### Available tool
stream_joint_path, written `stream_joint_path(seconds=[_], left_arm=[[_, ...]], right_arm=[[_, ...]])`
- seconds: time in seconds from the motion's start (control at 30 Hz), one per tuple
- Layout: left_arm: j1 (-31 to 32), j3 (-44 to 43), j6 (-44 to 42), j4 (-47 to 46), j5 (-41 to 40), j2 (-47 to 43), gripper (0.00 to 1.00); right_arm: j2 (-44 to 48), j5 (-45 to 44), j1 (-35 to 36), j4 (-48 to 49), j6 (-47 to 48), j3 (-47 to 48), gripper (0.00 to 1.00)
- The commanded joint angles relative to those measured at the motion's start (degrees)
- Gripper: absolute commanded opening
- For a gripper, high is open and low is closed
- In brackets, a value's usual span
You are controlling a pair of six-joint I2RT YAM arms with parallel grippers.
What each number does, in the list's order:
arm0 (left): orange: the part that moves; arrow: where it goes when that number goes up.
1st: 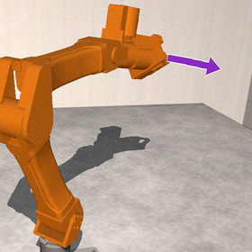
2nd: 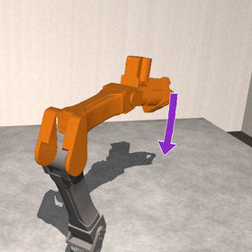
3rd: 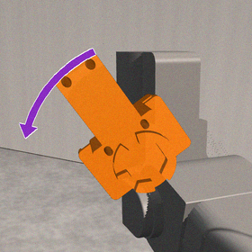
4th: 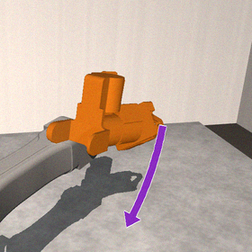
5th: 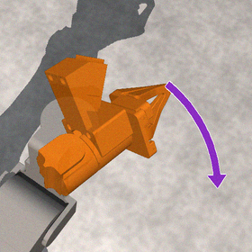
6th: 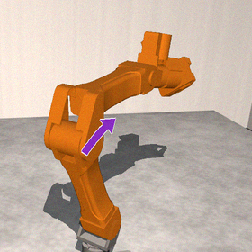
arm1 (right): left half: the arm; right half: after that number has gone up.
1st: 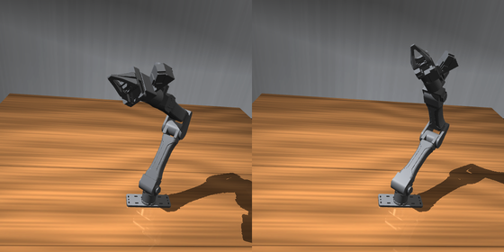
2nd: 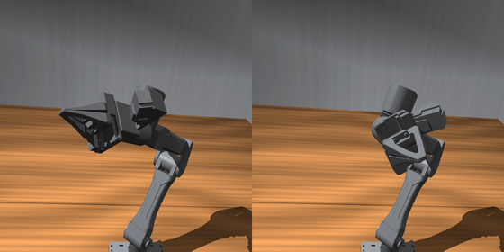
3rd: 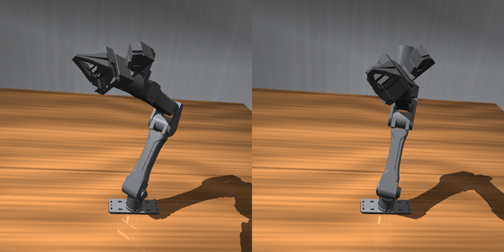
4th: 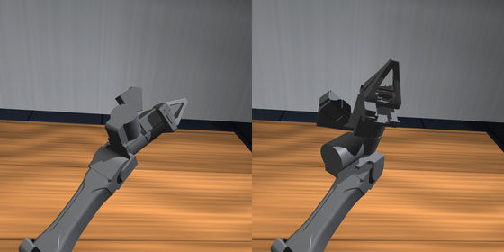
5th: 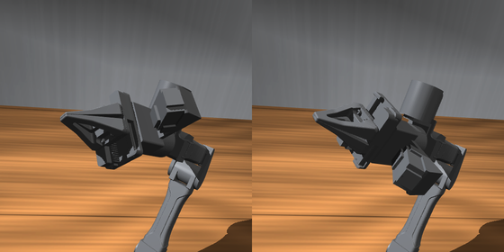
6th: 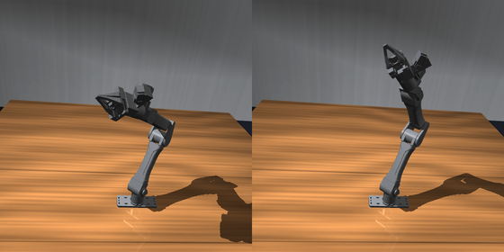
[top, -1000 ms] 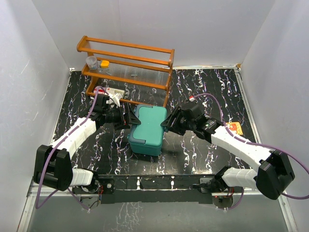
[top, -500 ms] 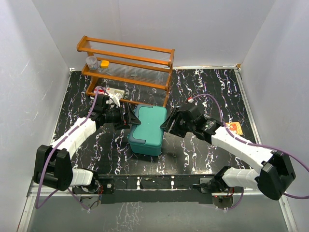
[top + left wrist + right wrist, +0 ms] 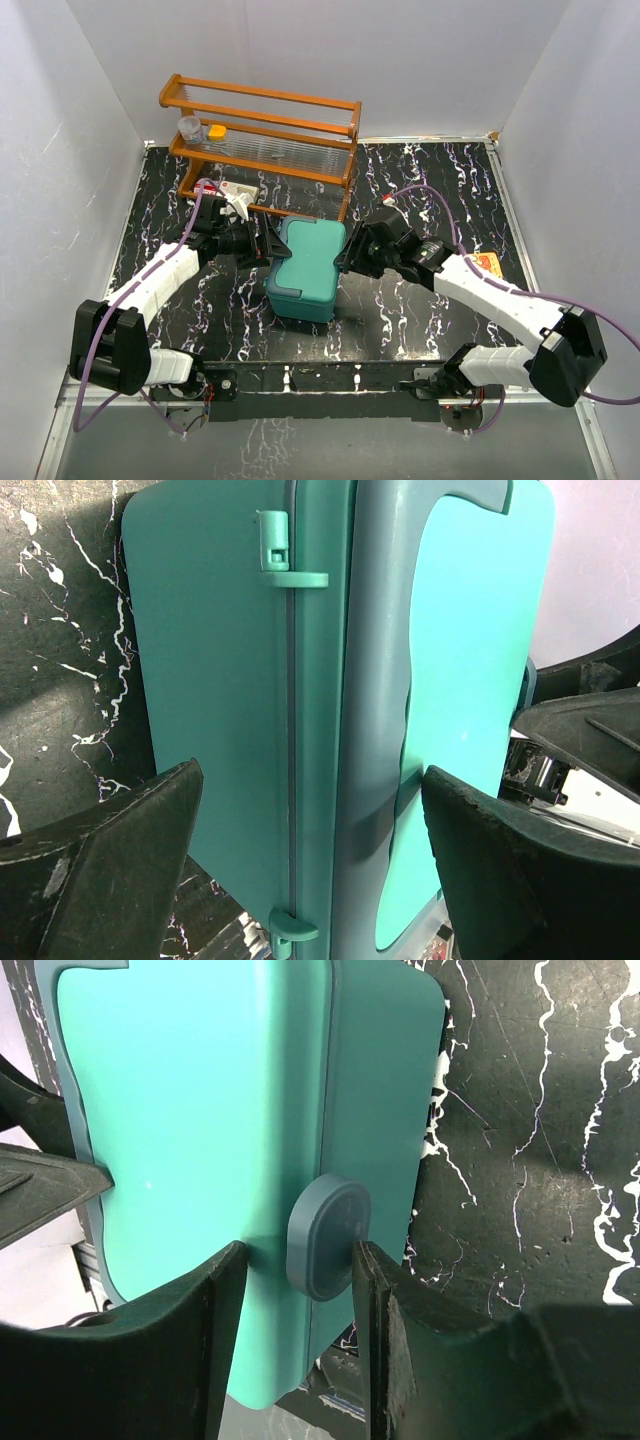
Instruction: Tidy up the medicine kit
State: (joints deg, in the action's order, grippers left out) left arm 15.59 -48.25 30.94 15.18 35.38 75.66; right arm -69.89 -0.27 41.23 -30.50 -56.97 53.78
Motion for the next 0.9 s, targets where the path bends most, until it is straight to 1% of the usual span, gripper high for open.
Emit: stream_joint_path(seconds=[0.0,0.13,0.3,0.47,0.67,0.87], left_arm=[[0.14,1.29,-2.73,5.30,-5.67,0.89,0.88],[0.18,1.48,-2.64,5.25,-5.60,0.90,0.88],[0.14,1.61,-2.64,5.12,-5.42,0.98,0.88],[0.18,1.68,-2.63,5.04,-5.33,0.98,0.88],[0.17,1.91,-2.38,5.02,-5.27,0.98,0.88],[0.17,1.92,-2.31,4.90,-4.99,0.90,0.88]], right_arm=[[-1.57,-0.17,1.23,-0.83,2.19,2.44,0.43],[-2.79,-1.04,2.11,-1.28,2.54,3.24,0.41],[-4.14,-1.39,2.55,-1.11,2.40,2.89,0.42],[-5.31,-1.05,2.69,0.32,2.60,2.69,0.45],[-5.39,-0.84,3.37,4.89,4.24,1.59,0.49],[-6.53,-0.86,3.33,5.68,3.98,0.96,0.51]])
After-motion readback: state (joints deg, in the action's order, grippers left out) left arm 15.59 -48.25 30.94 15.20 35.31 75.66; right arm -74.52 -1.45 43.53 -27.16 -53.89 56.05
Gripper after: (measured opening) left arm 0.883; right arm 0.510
